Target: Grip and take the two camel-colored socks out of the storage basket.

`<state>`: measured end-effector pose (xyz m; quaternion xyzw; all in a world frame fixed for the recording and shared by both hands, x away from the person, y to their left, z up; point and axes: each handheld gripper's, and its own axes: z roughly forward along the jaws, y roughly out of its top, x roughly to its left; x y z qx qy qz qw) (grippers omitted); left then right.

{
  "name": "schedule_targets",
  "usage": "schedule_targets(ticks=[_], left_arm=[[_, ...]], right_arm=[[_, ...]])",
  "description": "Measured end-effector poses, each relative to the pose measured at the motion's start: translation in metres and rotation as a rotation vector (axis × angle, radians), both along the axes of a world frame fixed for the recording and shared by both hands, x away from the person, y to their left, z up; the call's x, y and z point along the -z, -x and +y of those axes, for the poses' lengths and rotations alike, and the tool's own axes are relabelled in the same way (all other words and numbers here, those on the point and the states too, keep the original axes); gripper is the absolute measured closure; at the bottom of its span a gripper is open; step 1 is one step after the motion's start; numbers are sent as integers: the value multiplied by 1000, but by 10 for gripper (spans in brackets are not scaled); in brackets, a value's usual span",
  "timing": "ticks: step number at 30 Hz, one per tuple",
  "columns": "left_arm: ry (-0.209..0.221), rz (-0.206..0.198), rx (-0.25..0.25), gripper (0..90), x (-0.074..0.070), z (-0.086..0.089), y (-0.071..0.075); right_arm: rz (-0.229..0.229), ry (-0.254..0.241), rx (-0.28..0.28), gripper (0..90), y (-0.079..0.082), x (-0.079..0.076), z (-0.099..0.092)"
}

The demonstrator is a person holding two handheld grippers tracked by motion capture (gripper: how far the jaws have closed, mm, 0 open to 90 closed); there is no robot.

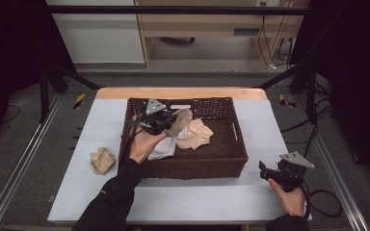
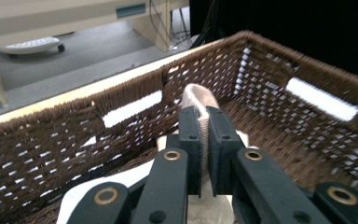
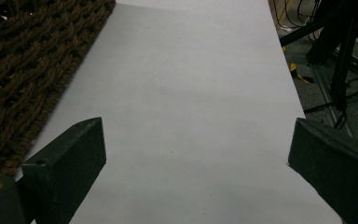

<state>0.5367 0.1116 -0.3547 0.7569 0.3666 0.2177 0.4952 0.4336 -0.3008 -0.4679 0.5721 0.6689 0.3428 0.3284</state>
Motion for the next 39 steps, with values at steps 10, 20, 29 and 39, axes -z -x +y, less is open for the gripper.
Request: schedule_targets(ticks=[10, 20, 29, 39], left_arm=[[58, -77, 0, 849, -32, 16, 20], [104, -115, -23, 849, -50, 46, 37], [144, -139, -64, 849, -55, 78, 48], [190, -158, -133, 849, -56, 124, 63]], right_arm=[[2, -5, 1, 43, 1, 0, 0], [2, -7, 5, 44, 1, -1, 0], [-1, -5, 6, 44, 1, -1, 0], [1, -3, 6, 44, 2, -1, 0]])
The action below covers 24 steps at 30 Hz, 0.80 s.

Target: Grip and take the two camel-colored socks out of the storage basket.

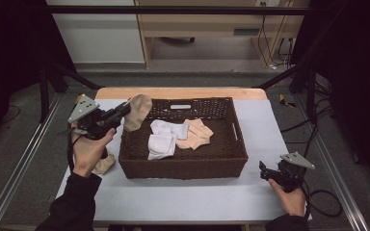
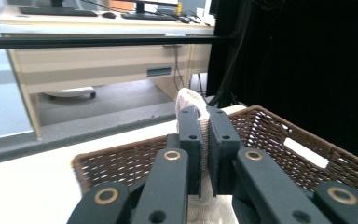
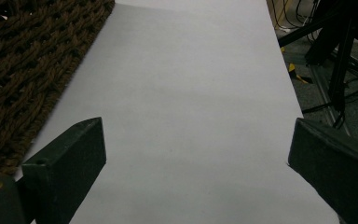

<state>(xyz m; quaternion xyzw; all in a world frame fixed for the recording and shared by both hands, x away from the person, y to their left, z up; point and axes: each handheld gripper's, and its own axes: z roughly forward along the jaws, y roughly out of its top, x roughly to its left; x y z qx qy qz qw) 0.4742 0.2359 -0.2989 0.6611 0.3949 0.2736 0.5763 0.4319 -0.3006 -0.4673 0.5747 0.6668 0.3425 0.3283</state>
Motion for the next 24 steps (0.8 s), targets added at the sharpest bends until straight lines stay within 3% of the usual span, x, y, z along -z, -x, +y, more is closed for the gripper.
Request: schedule_targets(ticks=[3, 11, 19, 24], left_arm=[[18, 0, -36, 849, 3, 20, 4], [17, 4, -100, 849, 11, 49, 10], [4, 46, -161, 849, 33, 74, 14], [-3, 82, -175, 849, 51, 81, 13]], right_arm=[[-1, 7, -2, 44, 0, 0, 0], [-1, 7, -2, 44, 0, 0, 0], [2, 9, -4, 44, 0, 0, 0], [5, 6, -3, 44, 0, 0, 1]])
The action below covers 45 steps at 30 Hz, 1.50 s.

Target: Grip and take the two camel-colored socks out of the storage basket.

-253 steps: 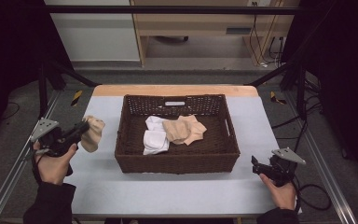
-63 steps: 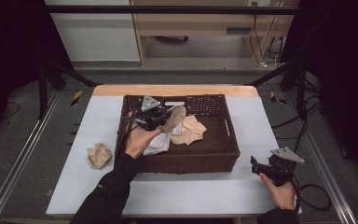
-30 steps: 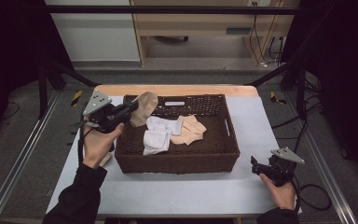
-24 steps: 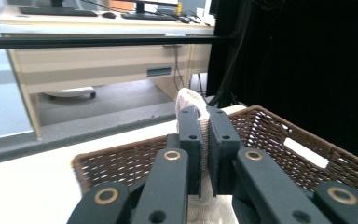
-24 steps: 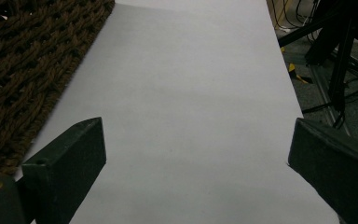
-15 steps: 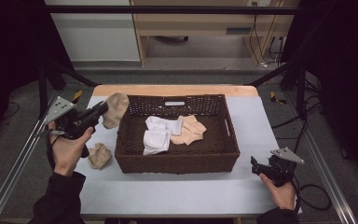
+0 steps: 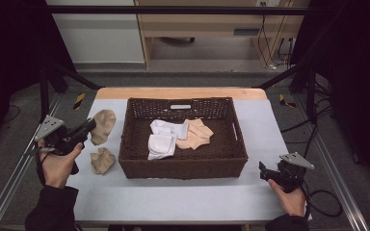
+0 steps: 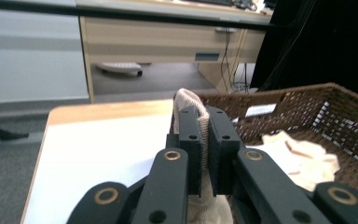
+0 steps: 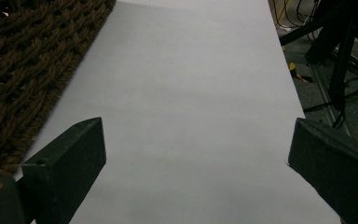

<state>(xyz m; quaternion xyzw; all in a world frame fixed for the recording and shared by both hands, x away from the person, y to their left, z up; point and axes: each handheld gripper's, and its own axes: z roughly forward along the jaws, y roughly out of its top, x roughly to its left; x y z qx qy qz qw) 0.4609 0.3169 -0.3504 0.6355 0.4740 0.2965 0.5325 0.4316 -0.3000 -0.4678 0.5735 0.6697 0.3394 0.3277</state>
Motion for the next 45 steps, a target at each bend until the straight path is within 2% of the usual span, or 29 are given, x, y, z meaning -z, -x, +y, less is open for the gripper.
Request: schedule_targets(ticks=[2, 3, 11, 21, 29, 31, 32, 35, 39, 40, 45], left_arm=[[-2, 17, -4, 849, 9, 1, 0], [-20, 43, -9, 849, 17, 1, -2], [-44, 88, -29, 848, 37, 1, -3], [-136, 173, -37, 842, 67, -6, -12], [-168, 214, -40, 808, 83, -7, -17], [-173, 213, -39, 740, 86, -6, -17], [-173, 213, -39, 740, 86, -6, -18], [-147, 201, -47, 620, 87, -4, -16], [-124, 155, -35, 457, 83, 1, -9], [-121, 150, -31, 392, 81, 2, -7], [-86, 130, -35, 335, 76, 13, 6]], right_arm=[[0, 0, 0, 44, 0, 0, 0], [-1, -1, 0, 44, 0, 0, 0], [-3, -3, -5, 44, 0, 0, 0], [0, -4, -11, 44, 1, 0, 0], [4, -1, -12, 44, 1, 0, 0], [8, -3, -14, 43, 1, 0, 0], [9, -2, -14, 43, 1, 0, 0], [8, -6, -7, 42, 1, 0, -1], [4, -10, -3, 42, 2, 0, -2], [2, -8, -3, 42, 2, 0, -2], [1, -11, -2, 42, 3, 0, -2]])
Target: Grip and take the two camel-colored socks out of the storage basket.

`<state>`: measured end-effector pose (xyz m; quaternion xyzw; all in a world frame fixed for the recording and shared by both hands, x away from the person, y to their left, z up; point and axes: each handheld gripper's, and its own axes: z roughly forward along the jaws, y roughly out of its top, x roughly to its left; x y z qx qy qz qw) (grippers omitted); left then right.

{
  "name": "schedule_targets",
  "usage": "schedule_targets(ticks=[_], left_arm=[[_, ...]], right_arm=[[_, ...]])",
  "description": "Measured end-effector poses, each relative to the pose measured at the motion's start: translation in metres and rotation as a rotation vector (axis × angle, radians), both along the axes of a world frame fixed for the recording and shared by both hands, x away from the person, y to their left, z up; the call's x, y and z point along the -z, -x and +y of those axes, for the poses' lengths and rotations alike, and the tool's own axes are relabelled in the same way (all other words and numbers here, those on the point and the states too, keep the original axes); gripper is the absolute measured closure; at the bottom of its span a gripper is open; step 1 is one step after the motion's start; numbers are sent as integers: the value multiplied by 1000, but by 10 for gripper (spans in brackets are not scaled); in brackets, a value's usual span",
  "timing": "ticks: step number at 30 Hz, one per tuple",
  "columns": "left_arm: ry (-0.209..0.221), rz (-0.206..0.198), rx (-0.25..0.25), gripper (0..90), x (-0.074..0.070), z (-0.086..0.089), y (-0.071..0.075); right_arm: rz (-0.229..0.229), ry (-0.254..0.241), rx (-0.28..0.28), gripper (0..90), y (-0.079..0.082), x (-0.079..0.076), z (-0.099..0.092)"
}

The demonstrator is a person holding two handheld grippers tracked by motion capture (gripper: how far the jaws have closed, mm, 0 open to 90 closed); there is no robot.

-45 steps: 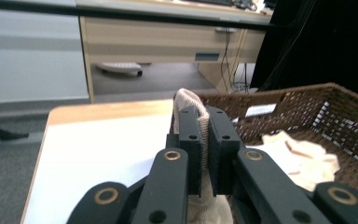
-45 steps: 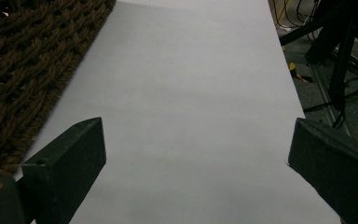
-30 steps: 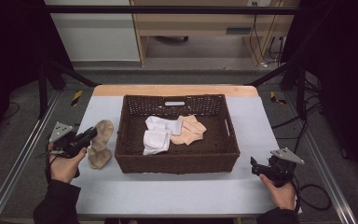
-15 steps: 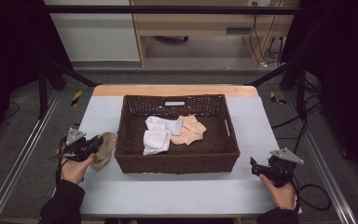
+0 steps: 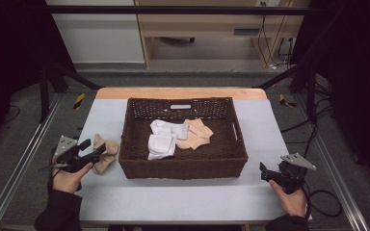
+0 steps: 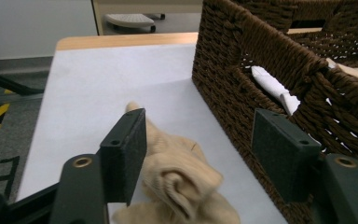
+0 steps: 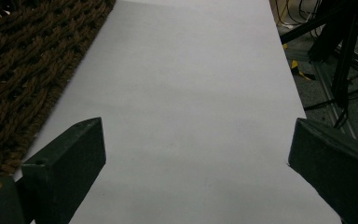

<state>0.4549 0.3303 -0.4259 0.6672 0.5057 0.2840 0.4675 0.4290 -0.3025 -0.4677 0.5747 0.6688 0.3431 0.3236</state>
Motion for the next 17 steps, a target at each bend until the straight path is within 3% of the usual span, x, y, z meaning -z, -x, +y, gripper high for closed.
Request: schedule_targets(ticks=[10, 13, 14, 17], left_arm=[[16, 22, -33, 291, 8, 25, 24], [-16, 37, -54, 282, 13, 29, 30], [-18, 68, -53, 280, 20, 31, 33], [-32, 100, -50, 276, 26, 34, 35]], right_arm=[[0, -6, 0, 42, 1, -1, 0], [-3, -8, 1, 42, 2, -1, 0], [-3, -7, 1, 42, 2, -1, 0], [-4, -6, -1, 41, 2, -2, 0]])
